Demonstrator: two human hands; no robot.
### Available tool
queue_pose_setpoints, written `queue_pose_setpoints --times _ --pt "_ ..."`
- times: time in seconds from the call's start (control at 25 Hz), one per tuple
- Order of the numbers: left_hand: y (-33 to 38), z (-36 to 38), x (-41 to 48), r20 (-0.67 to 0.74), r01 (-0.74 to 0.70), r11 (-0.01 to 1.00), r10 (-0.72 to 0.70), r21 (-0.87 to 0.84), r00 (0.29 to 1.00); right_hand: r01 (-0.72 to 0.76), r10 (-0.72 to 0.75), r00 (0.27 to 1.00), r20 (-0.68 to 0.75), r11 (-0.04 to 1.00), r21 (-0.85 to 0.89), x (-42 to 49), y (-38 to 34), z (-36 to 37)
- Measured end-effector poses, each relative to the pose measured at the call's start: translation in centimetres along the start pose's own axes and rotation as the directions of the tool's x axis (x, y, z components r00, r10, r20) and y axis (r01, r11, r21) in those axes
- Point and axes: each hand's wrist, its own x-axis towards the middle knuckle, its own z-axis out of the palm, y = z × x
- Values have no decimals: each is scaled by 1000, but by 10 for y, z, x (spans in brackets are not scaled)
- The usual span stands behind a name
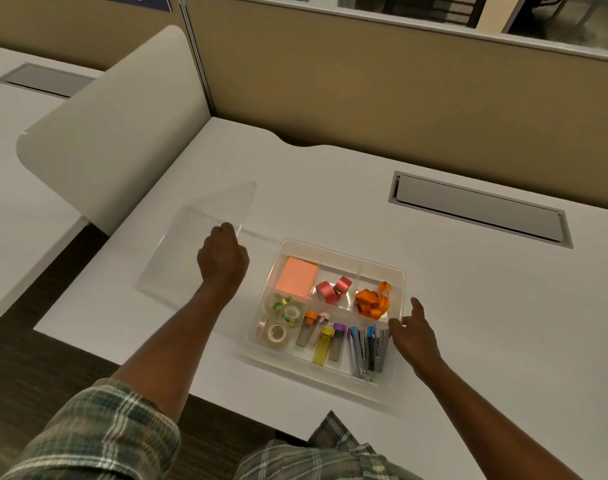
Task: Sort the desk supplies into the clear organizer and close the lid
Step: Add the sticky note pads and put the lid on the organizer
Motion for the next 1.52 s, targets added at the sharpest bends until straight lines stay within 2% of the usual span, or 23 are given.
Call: queue_pose_setpoints --times 0.12,0.2,0.32,0.44,0.56,0.72,0.8,0.92,1.0,1.08,1.28,1.52 --pt "52 -33 -5 -167 -113 992 104 -49 980 57 -57 998 -22 998 -2 2 -2 -20" --pt "87 -55 -18 -283 -212 966 163 -150 945 111 -111 993 -48 994 8 4 -5 -35" --pt "131 -85 -45 -405 -368 864 218 -343 888 185 -180 982 -58 979 83 9 -12 -62" --pt "158 -107 -69 -484 -431 763 178 -482 857 200 -191 980 -58 949 243 16 -22 -88" --pt "165 -112 -87 -440 -408 626 113 -664 891 192 -188 981 -48 907 374 21 -27 -111" --pt "142 -92 -98 -141 -185 475 127 -860 982 67 -120 992 48 797 600 21 -22 -127" --pt "119 -72 -100 -33 -82 517 103 -852 994 8 -70 995 76 786 619 13 -7 -121" --pt "76 -35 -102 80 34 709 32 -704 996 -34 4 998 57 849 527 0 24 -92" --pt "48 -11 -104 115 61 817 6 -574 993 -45 31 999 36 876 480 -9 35 -68" --pt "23 11 -103 154 76 874 -1 -480 988 -55 57 998 7 911 409 -13 34 -45" --pt "-15 44 -89 247 112 916 -14 -385 969 -43 55 997 -61 980 192 -14 25 -10" --pt "-23 60 -73 284 86 908 38 -410 958 -47 56 992 -113 996 81 -11 22 0"
